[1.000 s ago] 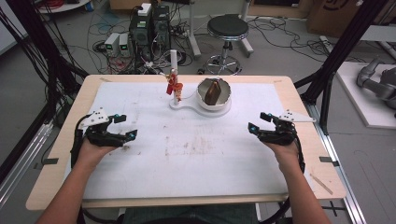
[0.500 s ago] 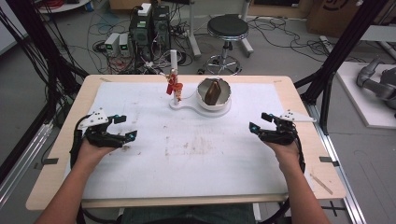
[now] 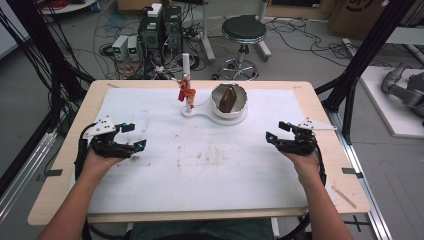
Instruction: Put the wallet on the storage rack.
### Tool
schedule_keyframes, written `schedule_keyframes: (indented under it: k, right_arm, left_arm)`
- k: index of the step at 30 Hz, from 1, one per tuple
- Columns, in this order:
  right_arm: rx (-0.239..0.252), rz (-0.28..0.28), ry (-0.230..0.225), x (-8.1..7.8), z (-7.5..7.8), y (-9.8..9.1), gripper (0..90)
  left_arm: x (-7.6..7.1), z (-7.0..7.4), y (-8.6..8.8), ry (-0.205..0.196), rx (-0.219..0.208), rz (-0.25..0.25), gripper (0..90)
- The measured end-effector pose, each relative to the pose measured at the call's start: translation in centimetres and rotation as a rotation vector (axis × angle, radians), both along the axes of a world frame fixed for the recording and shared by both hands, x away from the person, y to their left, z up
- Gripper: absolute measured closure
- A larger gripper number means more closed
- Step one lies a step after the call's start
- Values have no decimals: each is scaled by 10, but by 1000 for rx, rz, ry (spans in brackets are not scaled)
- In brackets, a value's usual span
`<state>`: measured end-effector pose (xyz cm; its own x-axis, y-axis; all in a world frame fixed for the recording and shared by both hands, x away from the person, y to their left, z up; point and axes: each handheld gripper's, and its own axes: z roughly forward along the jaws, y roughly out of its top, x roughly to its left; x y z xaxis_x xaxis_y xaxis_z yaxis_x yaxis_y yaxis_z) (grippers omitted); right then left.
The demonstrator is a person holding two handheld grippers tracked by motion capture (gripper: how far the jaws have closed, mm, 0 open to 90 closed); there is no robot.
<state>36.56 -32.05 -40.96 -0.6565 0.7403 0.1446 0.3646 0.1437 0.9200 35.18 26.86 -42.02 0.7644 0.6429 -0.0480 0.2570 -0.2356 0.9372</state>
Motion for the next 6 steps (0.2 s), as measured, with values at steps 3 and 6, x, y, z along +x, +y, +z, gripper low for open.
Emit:
schedule_keyframes:
  k: [3,6]
  right_arm:
    - [0,-1,0,0,0,0,200]
    - [-9,-8,4,-1,0,1,200]
  left_arm:
    - [0,0,-1,4,2,0,173]
    - [0,0,-1,4,6,-4,173]
